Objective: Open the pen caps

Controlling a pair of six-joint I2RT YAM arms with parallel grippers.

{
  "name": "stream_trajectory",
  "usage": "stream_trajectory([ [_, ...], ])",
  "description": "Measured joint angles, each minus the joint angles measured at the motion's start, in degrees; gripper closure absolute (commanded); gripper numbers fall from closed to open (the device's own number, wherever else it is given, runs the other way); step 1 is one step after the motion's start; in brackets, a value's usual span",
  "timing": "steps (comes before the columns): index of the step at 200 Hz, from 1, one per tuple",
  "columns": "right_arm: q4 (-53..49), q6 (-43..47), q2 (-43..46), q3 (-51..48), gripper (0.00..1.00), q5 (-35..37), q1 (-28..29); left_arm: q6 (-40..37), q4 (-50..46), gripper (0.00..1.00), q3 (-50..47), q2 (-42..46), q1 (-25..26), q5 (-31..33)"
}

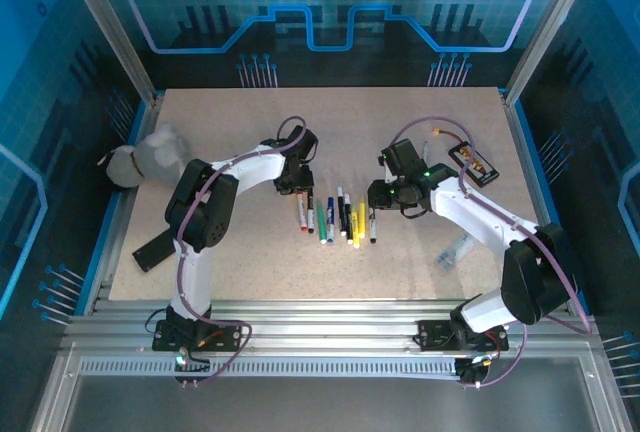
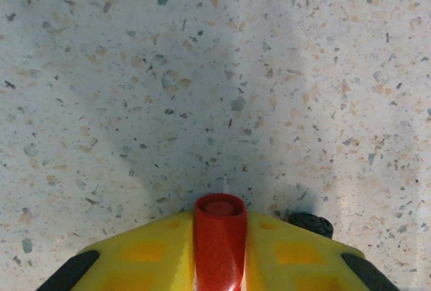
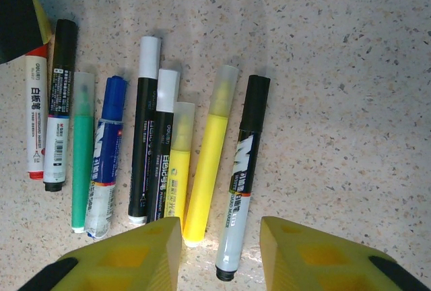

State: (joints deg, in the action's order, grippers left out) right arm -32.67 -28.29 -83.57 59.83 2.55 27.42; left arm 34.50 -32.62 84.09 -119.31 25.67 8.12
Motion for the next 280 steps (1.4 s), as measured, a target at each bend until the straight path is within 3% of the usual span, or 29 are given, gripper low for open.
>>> stream_trajectory([
  [43, 1.07, -0.02, -0.13, -0.44, 0.63, -0.48, 0.00, -0.15, -0.55, 0.88, 0.63, -0.22, 0.00, 0.02],
  [67, 2.08, -0.26, -0.90, -0.55, 0.64, -1.62, 0.02, -0.17, -0.79, 1.00, 0.81, -0.22, -0.13, -0.02],
  [102, 4.79, -1.31, -1.97, -0.66, 0.63, -4.68, 0.28, -0.57, -1.60, 1.00, 1.22, -0.11, -0.63, -0.35],
  [131, 9.92, -3.28, -2.08, -1.44, 0.55, -10.25, 1.01, -1.18, -2.75, 1.00, 1.25, 2.45, -1.68, -0.63],
  [148, 13.35, -4.85, -2.82, -1.68, 0.48, -13.92, 1.53, -1.07, -2.64, 1.00, 1.14, 5.88, -2.14, -2.34],
  [187, 20.59, -7.50, -5.75, -1.79, 0.43, -20.13, 3.30, 1.03, 0.26, 1.00, -0.85, 13.25, -1.88, -8.35],
  [238, 33.44, -13.07, -8.04, -3.87, 0.44, -27.32, 3.78, 3.15, 2.12, 1.00, -1.11, 13.75, 0.68, -12.50],
  [280, 35.93, -14.40, -11.28, -3.80, 0.46, -28.74, 5.25, 4.11, 2.69, 1.00, -1.11, 13.75, 1.70, -13.79],
])
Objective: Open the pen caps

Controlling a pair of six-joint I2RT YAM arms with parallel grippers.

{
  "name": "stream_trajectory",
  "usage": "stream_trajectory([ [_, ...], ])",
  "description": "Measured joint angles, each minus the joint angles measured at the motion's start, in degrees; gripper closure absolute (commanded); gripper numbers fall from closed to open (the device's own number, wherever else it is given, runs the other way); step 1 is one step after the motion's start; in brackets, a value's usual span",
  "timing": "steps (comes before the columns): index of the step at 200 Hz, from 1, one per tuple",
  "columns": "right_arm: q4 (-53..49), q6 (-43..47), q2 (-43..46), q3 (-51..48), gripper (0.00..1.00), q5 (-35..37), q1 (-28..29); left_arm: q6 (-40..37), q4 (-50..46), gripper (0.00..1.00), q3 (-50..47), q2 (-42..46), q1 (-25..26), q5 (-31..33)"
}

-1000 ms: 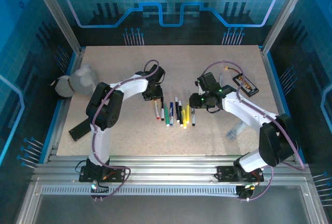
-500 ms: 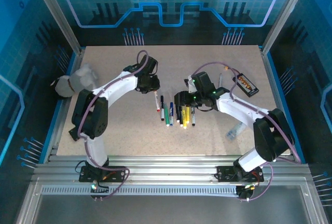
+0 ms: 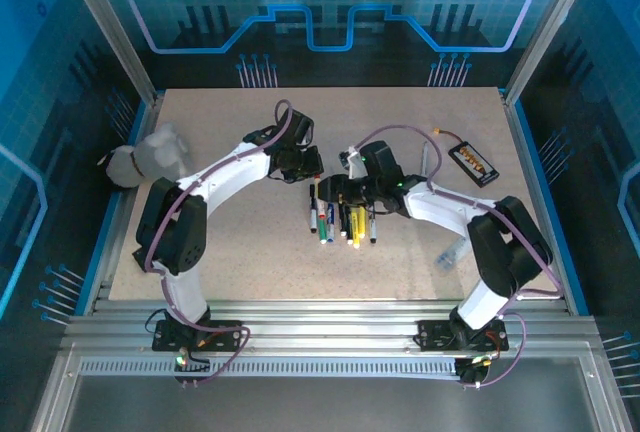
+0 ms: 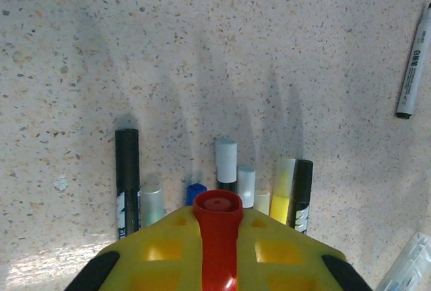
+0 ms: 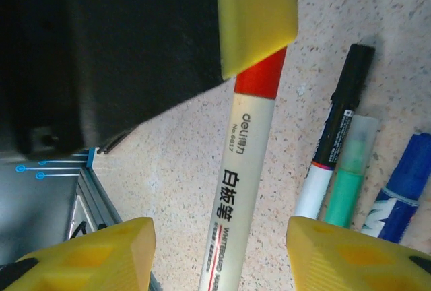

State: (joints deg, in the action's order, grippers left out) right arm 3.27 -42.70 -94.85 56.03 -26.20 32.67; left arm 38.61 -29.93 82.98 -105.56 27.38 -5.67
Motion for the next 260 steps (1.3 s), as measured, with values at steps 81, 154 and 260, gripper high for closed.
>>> stream_trajectory([
  [81, -1.18, -1.95, -6.21, 3.76, 1.00, 0.50, 1.95, 0.39, 0.20, 1.00, 0.00, 0.00, 0.44, -0.11],
  [154, -1.05, -1.90, -5.97, 3.39, 1.00, 0.22, 1.95, 0.31, -0.28, 0.76, 0.00, -0.13, 0.50, 0.42],
  [260, -1.75, -0.07, -4.50, 3.10, 1.00, -0.87, 2.43, 0.07, -0.68, 1.00, 0.20, -0.63, 0.66, 0.44],
])
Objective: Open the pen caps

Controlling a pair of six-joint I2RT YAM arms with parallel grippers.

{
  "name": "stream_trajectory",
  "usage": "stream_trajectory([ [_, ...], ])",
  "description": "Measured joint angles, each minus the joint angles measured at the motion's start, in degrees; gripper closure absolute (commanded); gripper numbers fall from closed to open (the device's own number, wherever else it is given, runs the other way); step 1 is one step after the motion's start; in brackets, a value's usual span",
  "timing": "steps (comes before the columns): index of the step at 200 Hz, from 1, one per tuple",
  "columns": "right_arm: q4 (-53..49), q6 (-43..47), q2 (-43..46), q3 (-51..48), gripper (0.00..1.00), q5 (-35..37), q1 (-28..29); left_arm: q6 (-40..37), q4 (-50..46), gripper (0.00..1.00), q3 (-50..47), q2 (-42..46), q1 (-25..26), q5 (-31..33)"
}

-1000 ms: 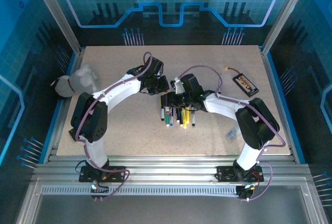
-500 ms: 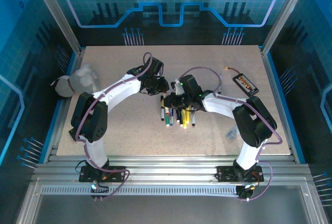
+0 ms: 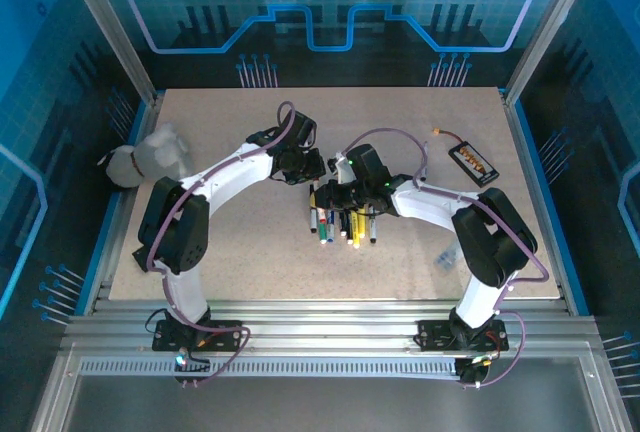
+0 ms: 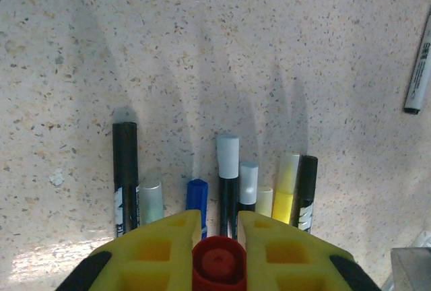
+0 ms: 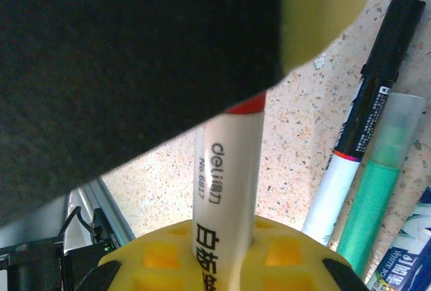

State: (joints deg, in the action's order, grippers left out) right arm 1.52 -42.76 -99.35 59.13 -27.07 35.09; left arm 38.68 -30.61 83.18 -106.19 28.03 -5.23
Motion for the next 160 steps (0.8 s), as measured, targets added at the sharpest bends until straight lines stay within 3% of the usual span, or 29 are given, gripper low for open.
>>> stream_trajectory([
  [55, 1.20, 0.00, 3.41, -3.65, 1.00, 0.42, 1.22, -1.36, -7.85, 1.00, 7.72, -3.82, -1.42, -1.77],
  [85, -6.34, -0.37, 16.39, -14.58, 1.00, -4.59, 14.95, -3.10, -7.58, 1.00, 24.57, -12.39, -8.70, 2.62],
  [97, -9.03, -0.52, 19.52, -15.34, 1.00, -5.27, 17.38, -3.69, -7.50, 1.00, 28.61, -13.92, -11.37, 4.24],
  [129, -14.23, 1.16, 23.43, -13.42, 1.00, -1.14, 10.12, -4.83, -8.59, 1.00, 29.70, -14.05, -11.89, 6.43],
  [160, -23.19, 6.99, 19.96, -3.82, 1.00, 11.02, -0.83, -7.37, -10.45, 1.00, 25.62, -14.05, -10.86, 9.22],
])
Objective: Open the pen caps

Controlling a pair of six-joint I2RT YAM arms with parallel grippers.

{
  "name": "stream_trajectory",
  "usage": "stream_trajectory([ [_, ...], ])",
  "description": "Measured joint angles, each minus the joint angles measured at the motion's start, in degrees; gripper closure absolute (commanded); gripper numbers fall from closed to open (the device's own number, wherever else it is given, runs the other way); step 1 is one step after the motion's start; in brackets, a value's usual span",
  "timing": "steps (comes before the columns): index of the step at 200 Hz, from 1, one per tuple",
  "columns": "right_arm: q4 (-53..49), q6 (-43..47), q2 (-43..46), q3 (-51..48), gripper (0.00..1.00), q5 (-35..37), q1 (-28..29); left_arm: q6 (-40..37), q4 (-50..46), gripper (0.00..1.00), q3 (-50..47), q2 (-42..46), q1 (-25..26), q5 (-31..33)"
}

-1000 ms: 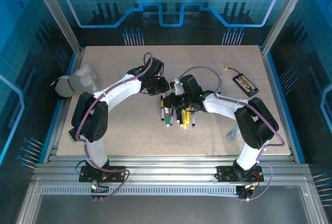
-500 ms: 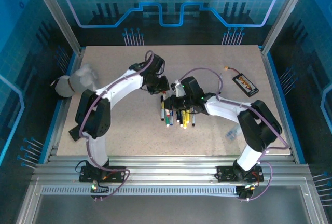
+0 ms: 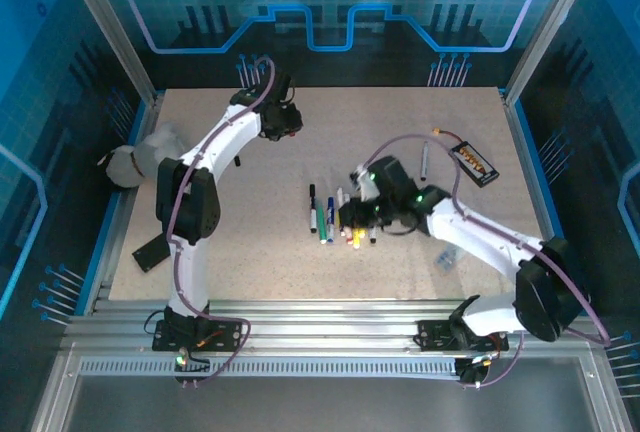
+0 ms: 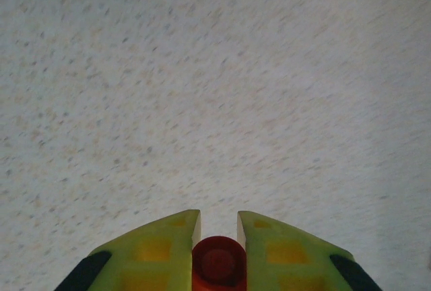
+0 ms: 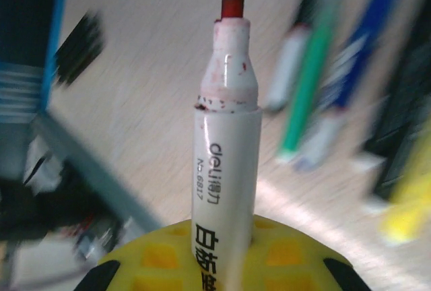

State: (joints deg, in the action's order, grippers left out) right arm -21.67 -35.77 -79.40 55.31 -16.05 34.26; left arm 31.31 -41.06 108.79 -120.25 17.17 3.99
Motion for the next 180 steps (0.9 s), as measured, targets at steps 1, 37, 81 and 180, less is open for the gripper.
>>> stream_trajectory([
  [1, -0.20, 0.13, -0.17, 0.28, 1.00, 0.33, -0.26, -0.04, -0.11, 1.00, -0.11, 0.00, 0.00, 0.09],
  [37, -5.81, 6.56, -11.56, 12.07, 1.00, 10.54, -11.23, -3.30, -3.76, 1.00, -2.99, -0.31, -1.46, 5.51],
  [81, -12.55, 11.78, -29.62, 26.25, 1.00, 17.27, -19.98, -6.60, -5.73, 1.00, -2.64, -3.91, -3.85, 11.06],
  [180, -22.45, 16.61, -46.36, 44.09, 1.00, 28.15, -24.83, -9.44, -11.04, 1.00, 5.46, -14.34, -6.54, 17.90],
])
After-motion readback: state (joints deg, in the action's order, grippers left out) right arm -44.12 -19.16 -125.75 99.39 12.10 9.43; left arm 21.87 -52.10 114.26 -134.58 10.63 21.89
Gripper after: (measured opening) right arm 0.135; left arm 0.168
